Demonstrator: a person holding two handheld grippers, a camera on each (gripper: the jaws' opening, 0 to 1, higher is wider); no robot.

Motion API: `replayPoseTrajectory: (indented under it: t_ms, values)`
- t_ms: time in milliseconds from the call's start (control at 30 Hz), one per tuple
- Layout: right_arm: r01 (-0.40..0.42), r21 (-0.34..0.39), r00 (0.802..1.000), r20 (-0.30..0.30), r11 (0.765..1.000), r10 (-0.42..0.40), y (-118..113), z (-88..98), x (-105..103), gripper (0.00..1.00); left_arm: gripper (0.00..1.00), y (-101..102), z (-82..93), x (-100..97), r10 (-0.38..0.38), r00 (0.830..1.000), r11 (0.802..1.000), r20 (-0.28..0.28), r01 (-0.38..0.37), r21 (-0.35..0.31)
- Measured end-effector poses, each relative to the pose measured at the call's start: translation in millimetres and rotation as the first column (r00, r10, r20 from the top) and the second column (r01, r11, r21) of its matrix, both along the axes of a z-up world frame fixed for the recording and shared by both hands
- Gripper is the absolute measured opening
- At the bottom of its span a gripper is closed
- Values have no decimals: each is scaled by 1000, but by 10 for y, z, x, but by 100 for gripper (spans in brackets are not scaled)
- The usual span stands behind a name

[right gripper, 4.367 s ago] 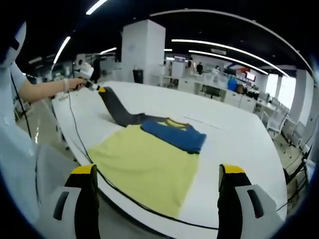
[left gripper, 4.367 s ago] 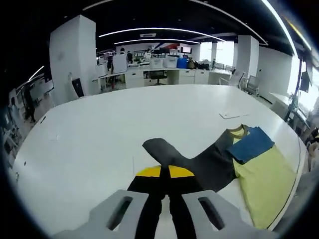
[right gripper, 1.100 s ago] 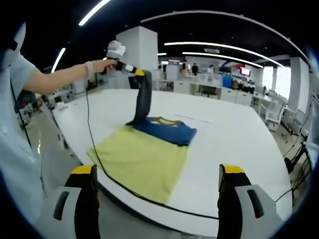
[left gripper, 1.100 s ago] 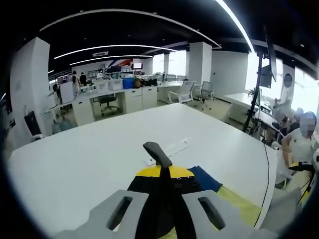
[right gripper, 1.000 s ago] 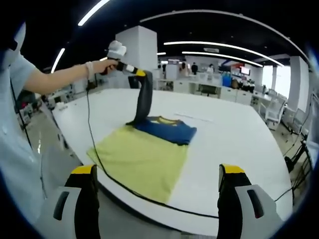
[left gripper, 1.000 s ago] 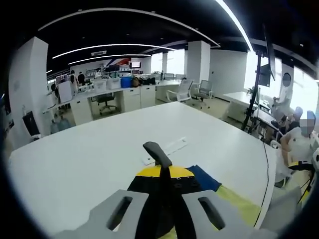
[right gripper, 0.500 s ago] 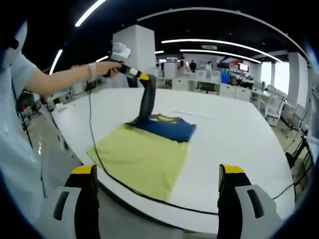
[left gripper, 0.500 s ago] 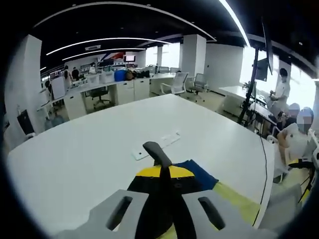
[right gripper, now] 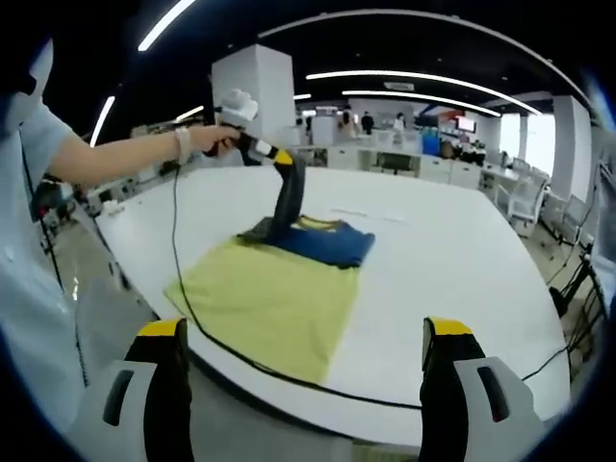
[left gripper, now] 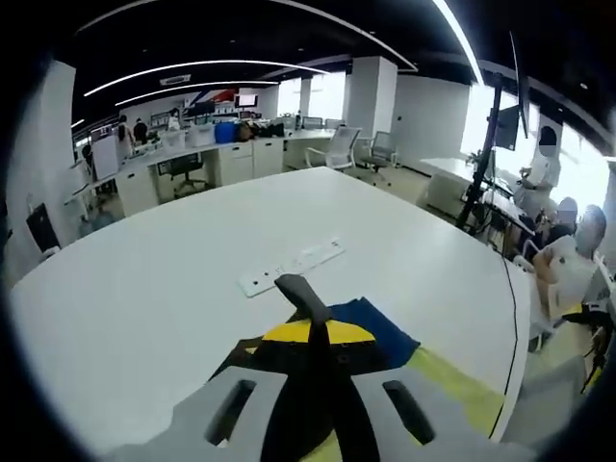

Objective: Fold the garment on the visible template until the final outline fits inside the template.

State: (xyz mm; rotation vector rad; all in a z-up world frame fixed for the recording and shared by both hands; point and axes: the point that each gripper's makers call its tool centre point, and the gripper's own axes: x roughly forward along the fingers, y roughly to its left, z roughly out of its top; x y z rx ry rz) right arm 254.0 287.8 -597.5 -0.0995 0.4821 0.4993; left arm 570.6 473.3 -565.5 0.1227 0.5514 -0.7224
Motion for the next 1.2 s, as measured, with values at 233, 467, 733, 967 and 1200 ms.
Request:
replayPoseTrajectory:
  t_ms: [233,467,733,967,1200]
  values:
    - [9,3,1000,-12,1000,-9,-3,-48,3,100,0,-107,-232,-66,-4,999,1000,-36,4,3]
    - [13,1,1000,-28,1000,-13,-8,-91,7,100,0,-147,-410,54,-4,998,1000,-58,5,26]
    - [13,6,999,-41,1000,-13,15,-130,8,100,0,-257,-570,52,-25,995,999,-99,27,26]
    - [16,9,999,-49,1000,-16,14,-153,12,100,0,-344,-685,38,-32,991,999,-131,35,25]
    - [21,12,998,-59,1000,-20,4,-178,-4,100,0,-427,-810,27,-41,987,998,-155,46,31]
